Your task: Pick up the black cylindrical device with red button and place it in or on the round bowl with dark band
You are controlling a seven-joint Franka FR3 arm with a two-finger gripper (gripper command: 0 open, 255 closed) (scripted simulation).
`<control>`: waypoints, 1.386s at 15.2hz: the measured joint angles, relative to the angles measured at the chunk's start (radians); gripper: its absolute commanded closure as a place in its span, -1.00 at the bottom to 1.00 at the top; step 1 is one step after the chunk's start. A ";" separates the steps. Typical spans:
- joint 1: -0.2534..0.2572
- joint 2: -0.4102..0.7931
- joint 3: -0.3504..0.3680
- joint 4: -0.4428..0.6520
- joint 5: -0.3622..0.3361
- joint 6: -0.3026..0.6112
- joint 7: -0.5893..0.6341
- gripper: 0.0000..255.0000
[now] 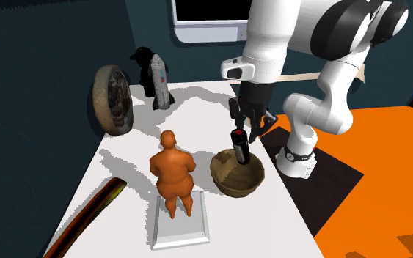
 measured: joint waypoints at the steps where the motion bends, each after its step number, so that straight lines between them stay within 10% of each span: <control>1: 0.000 0.000 -0.001 -0.014 0.000 0.015 0.000 1.00; 9: -0.001 -0.001 -0.002 -0.041 -0.001 0.041 0.001 1.00; 10: -0.001 -0.001 -0.002 -0.041 -0.001 0.041 0.001 -1.00; 21: 0.001 0.000 0.004 0.072 0.002 -0.070 0.000 -1.00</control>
